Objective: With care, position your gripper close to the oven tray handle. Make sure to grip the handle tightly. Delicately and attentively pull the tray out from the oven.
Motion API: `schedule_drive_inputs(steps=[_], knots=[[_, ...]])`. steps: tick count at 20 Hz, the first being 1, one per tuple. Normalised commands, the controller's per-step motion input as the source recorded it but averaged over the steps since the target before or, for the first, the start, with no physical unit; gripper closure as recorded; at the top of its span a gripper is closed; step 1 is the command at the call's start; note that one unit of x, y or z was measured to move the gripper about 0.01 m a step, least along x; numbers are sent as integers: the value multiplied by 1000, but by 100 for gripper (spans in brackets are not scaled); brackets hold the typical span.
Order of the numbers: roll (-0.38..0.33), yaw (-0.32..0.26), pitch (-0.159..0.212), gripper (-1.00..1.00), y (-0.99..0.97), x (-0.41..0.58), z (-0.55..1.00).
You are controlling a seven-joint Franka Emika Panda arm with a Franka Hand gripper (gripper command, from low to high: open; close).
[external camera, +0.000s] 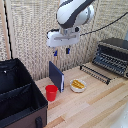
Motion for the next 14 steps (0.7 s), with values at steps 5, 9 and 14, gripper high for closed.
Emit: schedule_drive_inputs(steps=[5,9,14], knots=[[-301,43,0,-100,-352,-106,154],[-309,38,0,-100,-329,-81,173],[-337,55,0,-100,-284,-49,105]])
